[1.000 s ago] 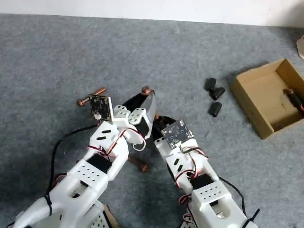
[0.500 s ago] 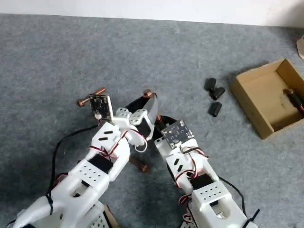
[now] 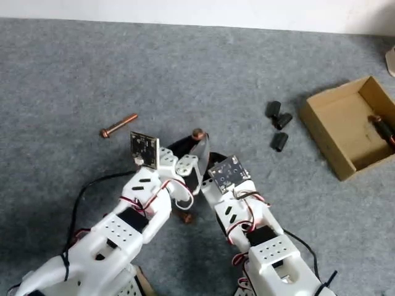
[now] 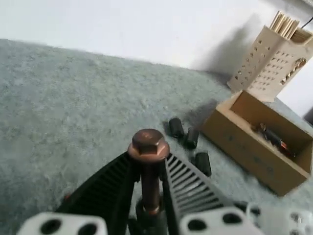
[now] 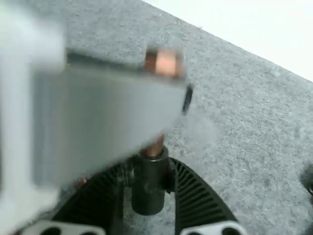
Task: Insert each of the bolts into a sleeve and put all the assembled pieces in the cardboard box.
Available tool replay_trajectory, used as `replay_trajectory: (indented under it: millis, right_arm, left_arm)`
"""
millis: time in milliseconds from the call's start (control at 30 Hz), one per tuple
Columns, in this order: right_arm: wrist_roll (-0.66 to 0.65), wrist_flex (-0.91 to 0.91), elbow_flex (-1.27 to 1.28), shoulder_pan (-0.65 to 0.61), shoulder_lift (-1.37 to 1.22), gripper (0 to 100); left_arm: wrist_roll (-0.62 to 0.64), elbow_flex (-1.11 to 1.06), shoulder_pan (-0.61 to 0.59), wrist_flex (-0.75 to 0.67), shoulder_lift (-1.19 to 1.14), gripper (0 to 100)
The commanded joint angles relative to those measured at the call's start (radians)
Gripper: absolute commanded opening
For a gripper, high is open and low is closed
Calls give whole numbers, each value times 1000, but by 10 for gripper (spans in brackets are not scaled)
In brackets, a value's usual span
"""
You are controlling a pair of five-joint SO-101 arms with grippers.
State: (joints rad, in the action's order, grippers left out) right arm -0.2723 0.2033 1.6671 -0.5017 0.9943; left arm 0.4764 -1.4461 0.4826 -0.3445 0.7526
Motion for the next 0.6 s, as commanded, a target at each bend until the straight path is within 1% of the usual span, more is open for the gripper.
replay_trajectory:
  millis: [0, 200, 300, 367, 467, 567]
  right_arm:
    - [5, 13, 142, 39, 25, 4]
    - [5, 58, 143, 44, 25, 4]
    - [5, 61, 142, 45, 27, 4]
    - [5, 61, 142, 45, 27, 4]
    - [5, 61, 142, 45, 27, 4]
    - [5, 61, 142, 61, 27, 4]
  left_arm:
    - [-11, 5, 10, -9, 4, 5]
    - [-9, 4, 19, -8, -4, 6]
    - [-9, 12, 19, 58, -4, 6]
    - [-12, 15, 45, 100, -1, 6]
    - [-14, 15, 73, 115, -2, 6]
    - [-14, 15, 68, 115, -4, 6]
